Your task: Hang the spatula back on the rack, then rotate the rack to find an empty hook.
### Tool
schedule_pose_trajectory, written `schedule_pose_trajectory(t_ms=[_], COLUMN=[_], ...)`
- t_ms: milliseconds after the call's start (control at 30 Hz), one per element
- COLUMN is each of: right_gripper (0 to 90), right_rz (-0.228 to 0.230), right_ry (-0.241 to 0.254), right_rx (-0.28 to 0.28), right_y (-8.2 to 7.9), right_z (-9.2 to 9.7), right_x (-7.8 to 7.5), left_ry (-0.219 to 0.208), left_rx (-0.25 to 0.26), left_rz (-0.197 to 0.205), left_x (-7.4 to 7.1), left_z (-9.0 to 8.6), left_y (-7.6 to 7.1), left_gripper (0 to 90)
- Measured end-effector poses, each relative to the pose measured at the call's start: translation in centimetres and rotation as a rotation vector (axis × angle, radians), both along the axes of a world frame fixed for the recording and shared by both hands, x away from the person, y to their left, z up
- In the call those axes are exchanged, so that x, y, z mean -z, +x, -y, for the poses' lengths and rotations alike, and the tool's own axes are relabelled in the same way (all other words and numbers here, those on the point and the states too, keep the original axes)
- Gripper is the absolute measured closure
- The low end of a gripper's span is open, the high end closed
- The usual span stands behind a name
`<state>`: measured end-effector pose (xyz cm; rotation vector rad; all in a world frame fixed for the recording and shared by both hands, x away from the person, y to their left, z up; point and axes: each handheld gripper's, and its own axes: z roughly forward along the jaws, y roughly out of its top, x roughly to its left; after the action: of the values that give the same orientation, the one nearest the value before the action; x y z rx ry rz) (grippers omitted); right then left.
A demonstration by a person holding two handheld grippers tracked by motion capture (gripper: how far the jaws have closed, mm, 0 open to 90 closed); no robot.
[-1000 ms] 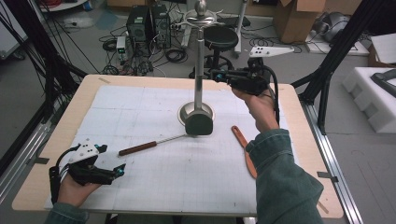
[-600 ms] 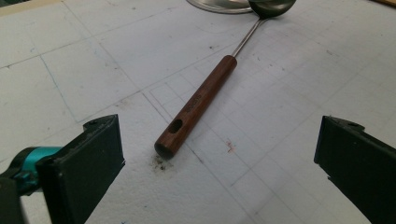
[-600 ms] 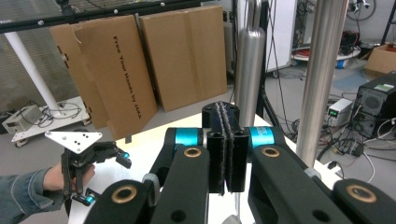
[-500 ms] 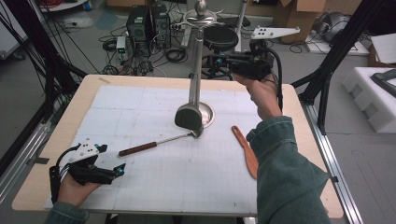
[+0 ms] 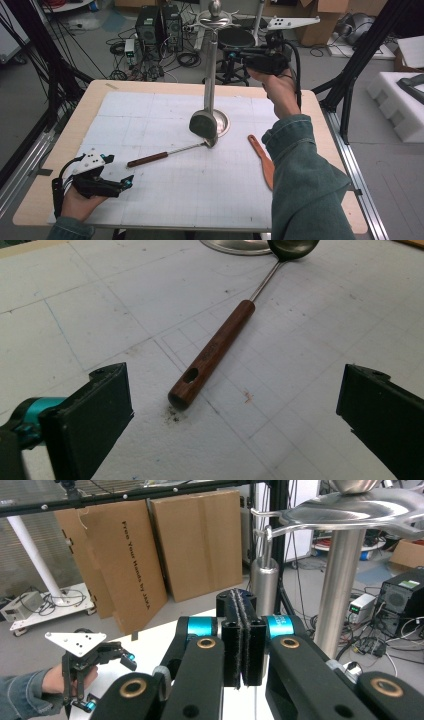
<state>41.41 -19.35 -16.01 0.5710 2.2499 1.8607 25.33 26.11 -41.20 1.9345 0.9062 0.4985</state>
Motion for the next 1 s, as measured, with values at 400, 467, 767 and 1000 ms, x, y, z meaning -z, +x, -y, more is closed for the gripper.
schedule_pose_trajectory(t_ms=[400,467,767,1000], right_gripper=[90.0,90.0,90.0,90.0], right_rz=[0.014,0.004,0.015,0.021], right_ry=[-0.012,-0.014,-0.011,-0.012], right_rx=[-0.002,0.002,0.005,0.019], right_y=[0.4,0.4,0.7,1.4], right_z=[-0.1,0.0,-0.5,-1.1], right_x=[-0.7,-0.6,-0.8,-1.7], left_ry=[-0.003,-0.004,-0.002,-0.008], left_rx=[0.001,-0.001,0.004,-0.001], left_rz=[-0.005,-0.002,-0.004,-0.007], left_x=[0.1,0.0,0.1,0.2], left_z=[0.0,0.0,0.0,-0.3], left_y=[0.1,0.0,0.1,0.2], left_gripper=[1.8,1.7,1.8,1.8])
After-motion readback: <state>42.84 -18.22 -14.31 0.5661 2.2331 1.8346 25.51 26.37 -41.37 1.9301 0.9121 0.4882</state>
